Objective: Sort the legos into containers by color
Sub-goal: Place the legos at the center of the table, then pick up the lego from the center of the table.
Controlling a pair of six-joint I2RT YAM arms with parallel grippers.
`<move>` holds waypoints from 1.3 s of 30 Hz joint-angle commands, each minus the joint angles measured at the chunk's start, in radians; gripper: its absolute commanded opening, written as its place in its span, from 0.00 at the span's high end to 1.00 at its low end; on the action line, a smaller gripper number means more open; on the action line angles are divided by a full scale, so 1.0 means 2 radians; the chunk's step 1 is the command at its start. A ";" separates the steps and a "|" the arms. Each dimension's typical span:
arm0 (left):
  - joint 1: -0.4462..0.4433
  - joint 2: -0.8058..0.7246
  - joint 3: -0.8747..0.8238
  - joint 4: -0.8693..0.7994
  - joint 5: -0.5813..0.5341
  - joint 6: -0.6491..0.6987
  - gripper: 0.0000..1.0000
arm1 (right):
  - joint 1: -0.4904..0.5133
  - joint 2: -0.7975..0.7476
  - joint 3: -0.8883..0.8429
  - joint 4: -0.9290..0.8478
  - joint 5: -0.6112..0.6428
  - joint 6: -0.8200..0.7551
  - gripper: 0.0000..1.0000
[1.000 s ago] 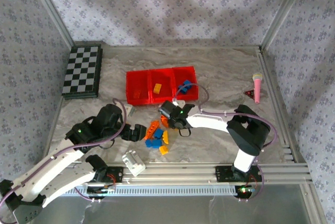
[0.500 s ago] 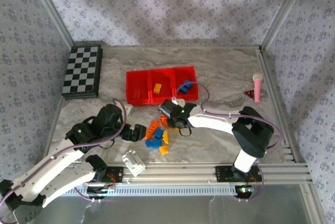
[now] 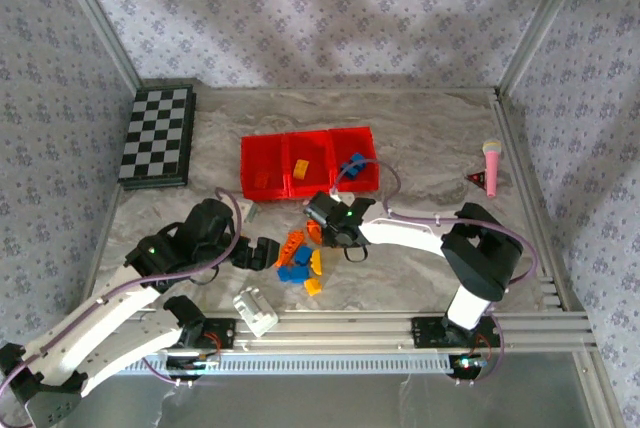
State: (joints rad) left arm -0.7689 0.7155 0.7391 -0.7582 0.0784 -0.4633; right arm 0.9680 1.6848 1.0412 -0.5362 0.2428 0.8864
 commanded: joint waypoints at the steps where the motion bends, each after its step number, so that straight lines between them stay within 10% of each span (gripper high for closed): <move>1: -0.003 -0.004 -0.001 0.004 -0.005 0.005 0.00 | -0.006 0.002 -0.011 -0.021 -0.003 0.009 0.54; 21: -0.003 -0.004 0.000 0.003 -0.006 0.005 0.00 | -0.019 -0.010 -0.015 -0.030 -0.001 0.004 0.62; 39: -0.003 -0.013 0.001 0.001 -0.020 0.006 0.00 | -0.061 0.014 0.238 -0.076 0.018 -0.171 0.72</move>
State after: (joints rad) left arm -0.7689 0.6949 0.7391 -0.7586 0.0551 -0.4633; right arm 0.8700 1.6554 1.4521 -0.6926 0.2813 0.6437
